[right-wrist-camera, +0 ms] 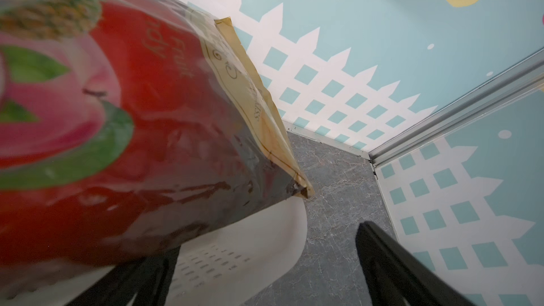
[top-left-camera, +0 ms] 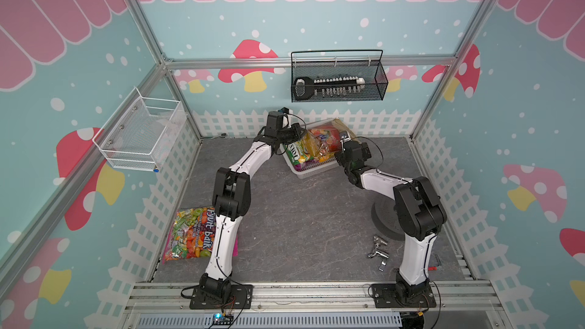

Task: Put the candies in the basket
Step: Place the candy in the basket.

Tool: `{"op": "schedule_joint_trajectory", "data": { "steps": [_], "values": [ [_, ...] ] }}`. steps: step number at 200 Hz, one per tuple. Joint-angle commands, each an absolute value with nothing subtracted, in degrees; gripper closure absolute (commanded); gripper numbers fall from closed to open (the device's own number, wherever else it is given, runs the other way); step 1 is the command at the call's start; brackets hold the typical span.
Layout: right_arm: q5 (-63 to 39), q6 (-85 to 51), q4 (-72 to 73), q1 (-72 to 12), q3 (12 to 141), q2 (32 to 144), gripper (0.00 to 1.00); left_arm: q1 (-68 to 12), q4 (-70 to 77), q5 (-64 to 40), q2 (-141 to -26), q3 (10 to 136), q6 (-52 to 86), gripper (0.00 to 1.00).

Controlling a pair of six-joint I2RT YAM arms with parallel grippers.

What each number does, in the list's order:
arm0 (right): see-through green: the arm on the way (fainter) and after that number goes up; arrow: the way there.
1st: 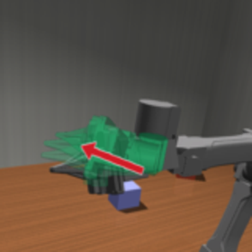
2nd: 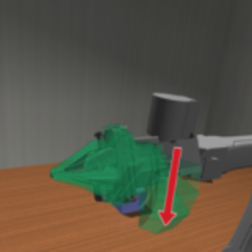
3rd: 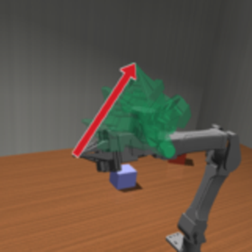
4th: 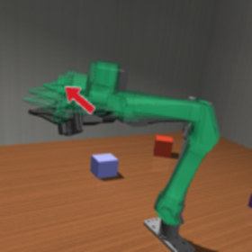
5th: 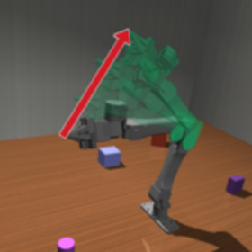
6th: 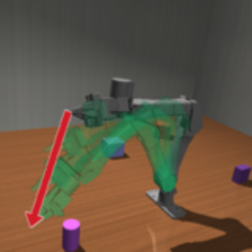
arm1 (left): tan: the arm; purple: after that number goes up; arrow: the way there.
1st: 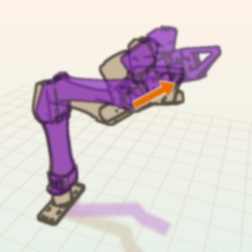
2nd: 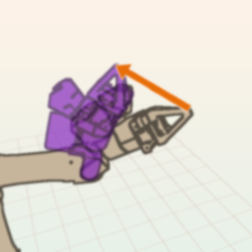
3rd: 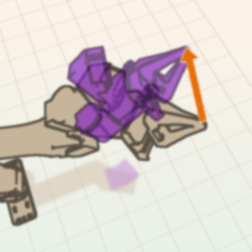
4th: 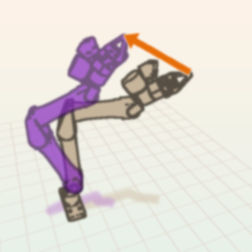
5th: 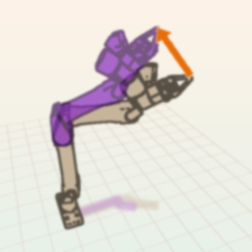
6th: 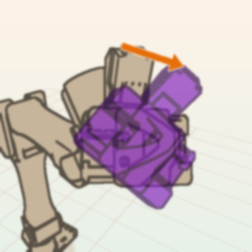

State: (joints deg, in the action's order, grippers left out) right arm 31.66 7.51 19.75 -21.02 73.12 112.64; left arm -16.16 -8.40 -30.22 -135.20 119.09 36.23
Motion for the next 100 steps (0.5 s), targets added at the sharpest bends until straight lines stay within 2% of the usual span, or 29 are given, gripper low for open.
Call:
{"op": "schedule_joint_trajectory", "data": {
  "steps": [1,29,50,60,83,100],
  "values": [
    [31.64,7.7,16.81,-19.68,74.81,113.87,0.01,-14.68,-8.04,-29.69,-136.89,120.76,36.05,1.0],
    [28.89,6.04,14.47,-19.58,73.73,110.92,0.01,-14.61,-8.56,-29.14,-138.62,120.54,36.34,1.0],
    [23.89,5.12,9.71,-19.43,73.3,107.34,0.01,-14.58,-9.31,-28.15,-138.57,119.1,36.66,0.88],
    [21.06,4.19,5.86,-19.1,73.98,106.26,0.01,-14.59,-9.25,-27.55,-137.9,117.91,36.65,0.85],
    [15.24,2.44,-0.51,-17.76,74.53,104.48,0.09,-14.59,-9.32,-26.89,-136.24,115.88,36.01,0.68],
    [9.06,0.19,-3.52,-15.05,75.5,104.05,0.15,-14.67,-9.4,-27.03,-134.91,114.63,35.26,0.64]
  ]
}}
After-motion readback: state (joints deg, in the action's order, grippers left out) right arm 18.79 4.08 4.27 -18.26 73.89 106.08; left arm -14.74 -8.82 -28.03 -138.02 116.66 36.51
